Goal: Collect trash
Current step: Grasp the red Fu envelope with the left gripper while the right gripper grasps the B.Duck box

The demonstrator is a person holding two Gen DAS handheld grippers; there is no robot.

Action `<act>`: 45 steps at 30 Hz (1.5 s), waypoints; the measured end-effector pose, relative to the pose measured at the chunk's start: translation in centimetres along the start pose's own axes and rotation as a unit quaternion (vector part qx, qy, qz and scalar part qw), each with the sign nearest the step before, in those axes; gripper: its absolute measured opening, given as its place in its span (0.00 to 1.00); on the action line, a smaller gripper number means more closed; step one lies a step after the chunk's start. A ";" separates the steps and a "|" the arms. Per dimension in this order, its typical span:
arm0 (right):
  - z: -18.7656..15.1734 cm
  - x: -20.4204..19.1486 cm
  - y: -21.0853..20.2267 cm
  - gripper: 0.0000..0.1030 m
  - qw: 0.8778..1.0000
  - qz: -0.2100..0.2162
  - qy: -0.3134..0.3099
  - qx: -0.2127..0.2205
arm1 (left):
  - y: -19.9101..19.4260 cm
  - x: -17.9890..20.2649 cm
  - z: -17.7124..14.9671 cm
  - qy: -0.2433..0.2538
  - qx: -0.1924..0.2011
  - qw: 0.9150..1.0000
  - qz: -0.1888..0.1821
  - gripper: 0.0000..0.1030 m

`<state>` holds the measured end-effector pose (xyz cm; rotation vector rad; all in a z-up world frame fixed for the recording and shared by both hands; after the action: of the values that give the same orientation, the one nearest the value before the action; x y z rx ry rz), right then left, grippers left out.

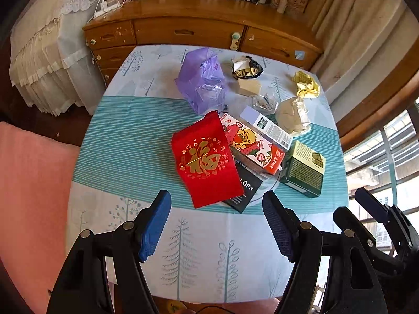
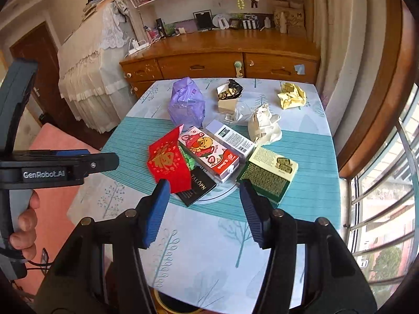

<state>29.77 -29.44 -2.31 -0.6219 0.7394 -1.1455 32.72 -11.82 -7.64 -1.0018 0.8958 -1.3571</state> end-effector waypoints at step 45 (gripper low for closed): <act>2.7 -1.0 23.1 0.58 0.971 0.044 -0.179 -0.150 | 9.0 -8.3 1.5 -0.148 -0.095 0.984 0.023 0.02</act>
<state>44.88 -21.39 -18.11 -1.0108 0.6258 -0.8129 36.98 -3.79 -16.07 -1.2837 0.8258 -1.0624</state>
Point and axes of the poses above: each gripper's, at about its wrist camera, not at the fingertips, and y roughly the way its jaws point, x to its right, z to its top, the point moved 7 cm from there along y, roughly the way its jaws point, and after that the axes turned 3 degrees about z, right-handed, at the moved point
